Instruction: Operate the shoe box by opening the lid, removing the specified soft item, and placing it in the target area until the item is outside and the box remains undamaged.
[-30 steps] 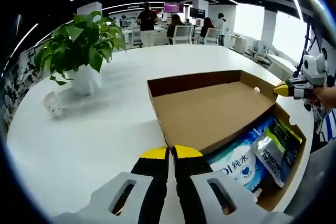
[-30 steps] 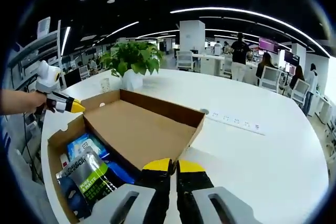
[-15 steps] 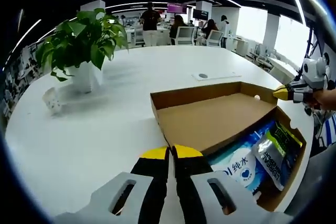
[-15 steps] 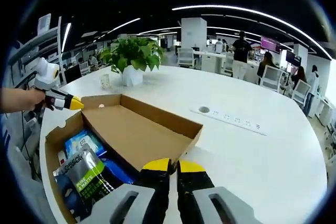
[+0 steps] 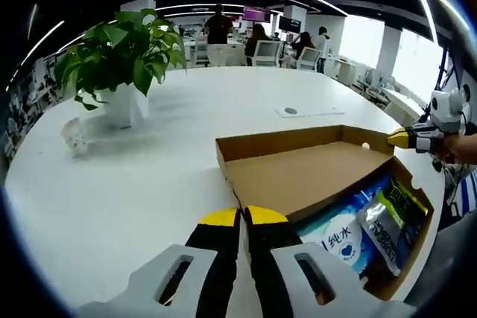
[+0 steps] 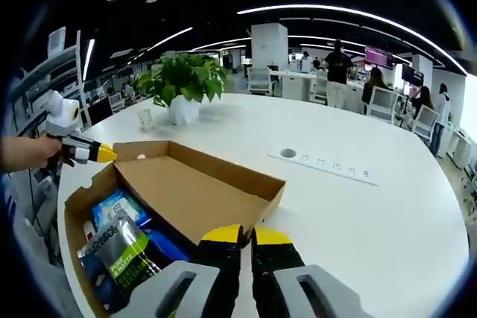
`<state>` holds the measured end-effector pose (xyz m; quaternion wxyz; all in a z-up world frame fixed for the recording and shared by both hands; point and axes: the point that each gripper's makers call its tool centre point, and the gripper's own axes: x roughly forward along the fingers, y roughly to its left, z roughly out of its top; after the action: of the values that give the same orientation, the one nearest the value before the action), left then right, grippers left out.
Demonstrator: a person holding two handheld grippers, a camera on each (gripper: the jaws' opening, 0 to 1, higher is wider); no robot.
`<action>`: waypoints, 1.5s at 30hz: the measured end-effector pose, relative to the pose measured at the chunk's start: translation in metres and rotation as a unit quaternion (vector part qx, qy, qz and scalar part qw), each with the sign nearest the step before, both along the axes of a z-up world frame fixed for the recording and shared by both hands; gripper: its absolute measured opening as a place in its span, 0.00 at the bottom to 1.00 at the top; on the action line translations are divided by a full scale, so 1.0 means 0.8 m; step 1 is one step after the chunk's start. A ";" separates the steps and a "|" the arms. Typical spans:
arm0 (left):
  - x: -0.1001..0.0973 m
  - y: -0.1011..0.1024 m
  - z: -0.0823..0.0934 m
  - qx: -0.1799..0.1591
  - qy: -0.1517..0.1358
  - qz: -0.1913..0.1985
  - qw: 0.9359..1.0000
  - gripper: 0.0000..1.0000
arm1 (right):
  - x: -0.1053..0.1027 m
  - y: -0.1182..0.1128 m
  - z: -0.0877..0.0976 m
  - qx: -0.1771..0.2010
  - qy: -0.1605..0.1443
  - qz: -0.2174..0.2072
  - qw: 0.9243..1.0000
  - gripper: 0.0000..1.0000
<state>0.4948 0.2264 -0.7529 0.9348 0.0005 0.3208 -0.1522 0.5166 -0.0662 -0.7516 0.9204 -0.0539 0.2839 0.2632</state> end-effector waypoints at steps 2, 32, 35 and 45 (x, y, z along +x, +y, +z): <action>-0.001 0.000 0.000 -0.003 -0.002 0.003 1.000 0.01 | -0.001 0.000 0.000 0.002 0.001 -0.002 1.000 0.00; -0.032 -0.017 0.012 0.005 0.003 -0.027 1.000 0.08 | -0.045 0.006 0.015 -0.033 -0.010 0.046 0.998 0.10; -0.037 -0.021 0.014 0.003 0.002 -0.028 1.000 0.11 | -0.051 0.010 0.022 -0.033 -0.016 0.055 0.998 0.11; -0.060 -0.038 0.016 0.008 0.010 -0.047 0.999 0.19 | -0.084 0.020 0.024 -0.037 -0.007 0.085 0.996 0.21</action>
<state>0.4470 0.1963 -0.7401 0.9236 0.0212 0.3305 -0.1933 0.4498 -0.0500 -0.7328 0.8941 -0.1132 0.2813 0.3295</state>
